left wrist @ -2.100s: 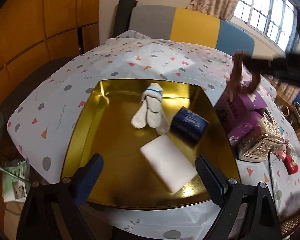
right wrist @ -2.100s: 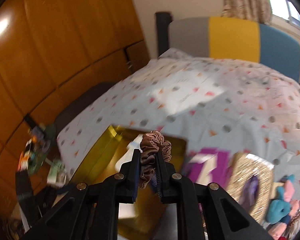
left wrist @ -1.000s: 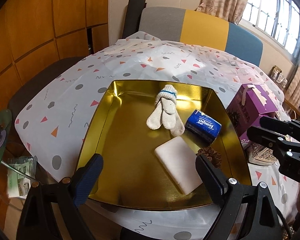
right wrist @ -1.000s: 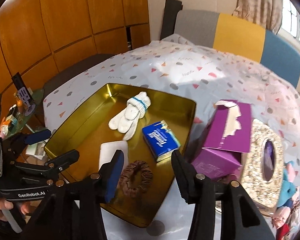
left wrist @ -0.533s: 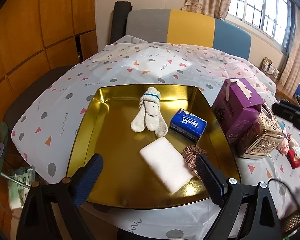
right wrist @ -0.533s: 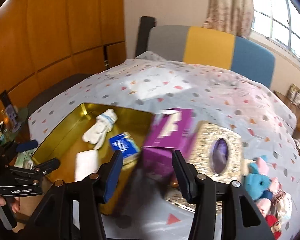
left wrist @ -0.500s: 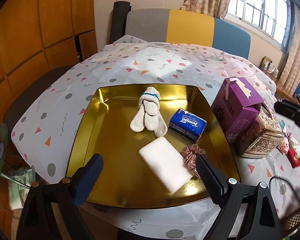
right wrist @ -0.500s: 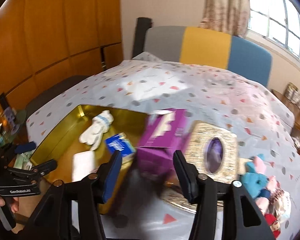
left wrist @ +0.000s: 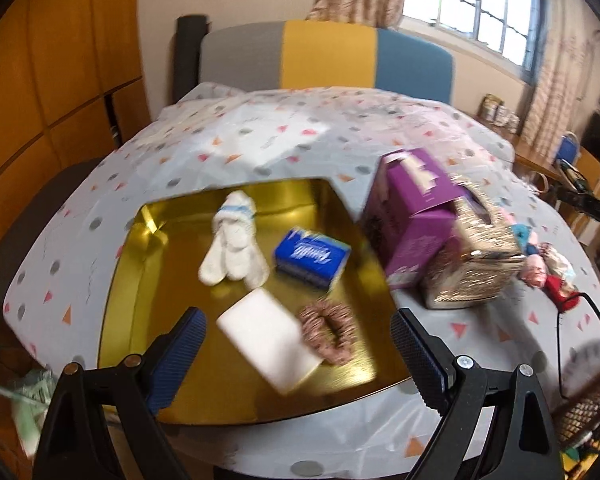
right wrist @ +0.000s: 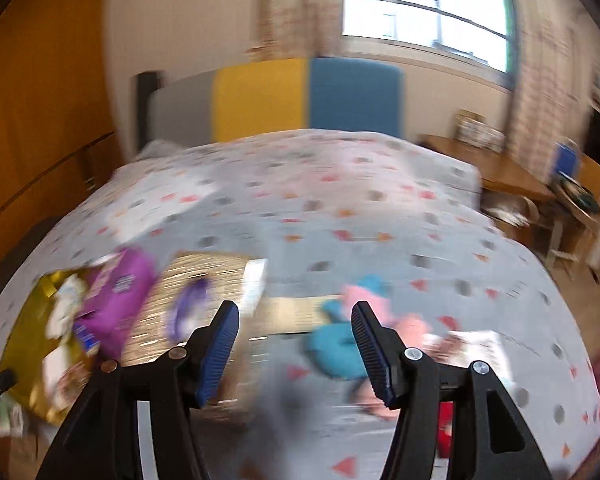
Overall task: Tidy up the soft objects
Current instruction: 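Move both tools back to the soft items on the bed, then grasp the blue plush toy with the left tool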
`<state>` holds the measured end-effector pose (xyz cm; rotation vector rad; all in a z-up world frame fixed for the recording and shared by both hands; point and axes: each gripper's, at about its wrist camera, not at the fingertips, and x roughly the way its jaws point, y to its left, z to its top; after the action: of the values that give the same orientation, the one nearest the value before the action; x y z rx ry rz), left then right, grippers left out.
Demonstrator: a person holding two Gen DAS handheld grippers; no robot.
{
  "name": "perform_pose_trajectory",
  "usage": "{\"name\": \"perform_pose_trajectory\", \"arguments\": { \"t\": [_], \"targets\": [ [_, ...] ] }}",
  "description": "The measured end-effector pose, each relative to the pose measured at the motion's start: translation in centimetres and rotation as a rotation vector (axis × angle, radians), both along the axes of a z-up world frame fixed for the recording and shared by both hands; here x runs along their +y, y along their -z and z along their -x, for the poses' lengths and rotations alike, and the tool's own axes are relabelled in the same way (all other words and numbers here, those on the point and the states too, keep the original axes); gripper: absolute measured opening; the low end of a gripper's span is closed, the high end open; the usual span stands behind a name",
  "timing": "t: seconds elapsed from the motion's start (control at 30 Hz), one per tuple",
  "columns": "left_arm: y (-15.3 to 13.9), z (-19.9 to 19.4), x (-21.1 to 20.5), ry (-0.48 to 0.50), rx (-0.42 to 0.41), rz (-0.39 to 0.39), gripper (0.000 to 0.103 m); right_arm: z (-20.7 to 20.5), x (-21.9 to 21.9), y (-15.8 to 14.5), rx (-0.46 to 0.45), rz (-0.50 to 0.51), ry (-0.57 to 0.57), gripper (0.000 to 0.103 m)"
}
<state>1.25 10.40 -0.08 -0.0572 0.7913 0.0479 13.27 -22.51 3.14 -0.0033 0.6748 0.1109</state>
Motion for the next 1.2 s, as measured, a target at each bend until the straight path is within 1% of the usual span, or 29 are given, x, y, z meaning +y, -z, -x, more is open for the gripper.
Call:
{"name": "perform_pose_trajectory", "arguments": {
  "t": [0.13,0.23,0.33,0.37,0.43,0.5,0.57,0.63,0.73,0.83,0.93,1.1,1.2],
  "targets": [
    [-2.4,-0.5,-3.0,0.109,-0.055,-0.008,0.094,-1.4,-6.0,1.3,0.007,-0.022,0.203,0.060],
    [-3.8,-1.3,-5.7,0.201,-0.082,-0.029,0.094,-2.0,-9.7,2.8,0.031,-0.051,0.319,0.060],
    [-5.1,-2.7,-9.1,0.297,-0.095,-0.052,0.092,-1.9,-12.7,4.7,0.058,-0.109,0.405,0.060],
    [-5.4,-3.2,-10.3,0.336,-0.097,-0.054,0.091,-1.9,-13.8,5.4,0.092,-0.155,0.435,0.060],
    [-5.9,-4.6,-13.1,0.411,-0.082,-0.047,0.089,-1.7,-15.8,5.8,0.108,-0.266,0.479,0.060],
    [-6.1,-5.7,-15.7,0.467,-0.069,-0.046,0.087,-1.2,-16.6,6.0,0.106,-0.296,0.506,0.060],
    [-5.9,-7.2,-18.5,0.519,-0.031,-0.056,0.081,-0.8,-17.4,6.4,0.117,-0.348,0.524,0.060],
    [-5.6,-8.7,-21.3,0.569,-0.006,-0.054,0.078,-0.6,-17.9,6.6,0.122,-0.380,0.533,0.060],
    [-4.5,-11.0,-25.0,0.604,0.042,-0.065,0.074,-0.4,-18.2,6.6,0.118,-0.410,0.534,0.060],
    [-2.9,-13.2,-28.1,0.614,0.099,-0.078,0.073,-0.4,-18.6,6.8,0.121,-0.445,0.533,0.060],
    [-1.0,-15.2,-30.8,0.609,0.146,-0.117,0.073,-0.4,-18.8,7.0,0.131,-0.483,0.526,0.060],
    [2.5,-18.3,-33.6,0.587,0.198,-0.205,0.073,-0.5,-19.1,7.2,0.136,-0.530,0.510,0.061],
    [4.5,-20.3,-34.3,0.552,0.250,-0.222,0.073,-0.5,-19.2,7.3,0.138,-0.556,0.500,0.061]
  ]
}}
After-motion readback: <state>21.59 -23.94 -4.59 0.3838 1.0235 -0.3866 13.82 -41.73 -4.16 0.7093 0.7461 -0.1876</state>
